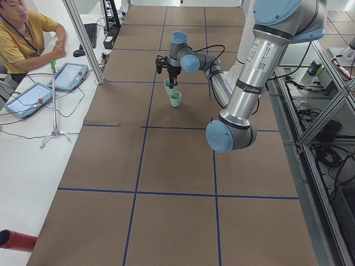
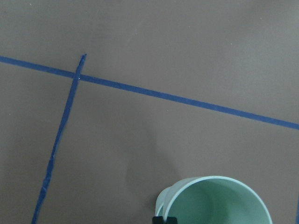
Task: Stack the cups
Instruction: 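Lower the held cup into the other cup and open the left gripper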
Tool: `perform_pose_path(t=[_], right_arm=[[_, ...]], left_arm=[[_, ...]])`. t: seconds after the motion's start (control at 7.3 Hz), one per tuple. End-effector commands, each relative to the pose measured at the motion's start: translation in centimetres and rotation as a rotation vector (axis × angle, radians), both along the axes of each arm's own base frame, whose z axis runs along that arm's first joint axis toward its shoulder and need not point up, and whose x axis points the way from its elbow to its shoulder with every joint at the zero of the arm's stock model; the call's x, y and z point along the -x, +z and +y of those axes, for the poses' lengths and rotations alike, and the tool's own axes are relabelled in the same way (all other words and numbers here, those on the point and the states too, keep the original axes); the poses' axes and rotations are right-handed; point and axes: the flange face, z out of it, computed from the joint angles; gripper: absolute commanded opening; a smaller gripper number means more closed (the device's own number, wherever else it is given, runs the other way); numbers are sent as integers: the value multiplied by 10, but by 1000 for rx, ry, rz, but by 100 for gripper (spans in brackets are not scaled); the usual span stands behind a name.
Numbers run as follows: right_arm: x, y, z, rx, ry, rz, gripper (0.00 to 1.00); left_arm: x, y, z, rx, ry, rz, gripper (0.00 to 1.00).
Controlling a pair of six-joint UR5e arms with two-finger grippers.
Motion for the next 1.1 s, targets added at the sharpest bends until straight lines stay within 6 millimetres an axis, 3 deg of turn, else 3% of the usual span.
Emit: perform_pose_path(t=[0.0, 0.27, 0.41, 0.55, 0.68, 0.96], right_arm=[[0, 0, 0, 0, -1, 0, 100], [0, 0, 0, 0, 1, 0, 100], [0, 0, 0, 0, 1, 0, 100], [0, 0, 0, 0, 1, 0, 100], [0, 0, 0, 0, 0, 0, 100], [0, 0, 0, 0, 0, 0, 100]], left_arm=[[-14, 1, 7, 6, -3, -9, 0], [-17, 6, 5, 14, -3, -20, 0], [-17, 5, 5, 11, -5, -18, 27], [-17, 5, 4, 10, -7, -16, 81], [-17, 4, 5, 27, -19, -10, 100], [-9, 2, 5, 24, -19, 1, 100]])
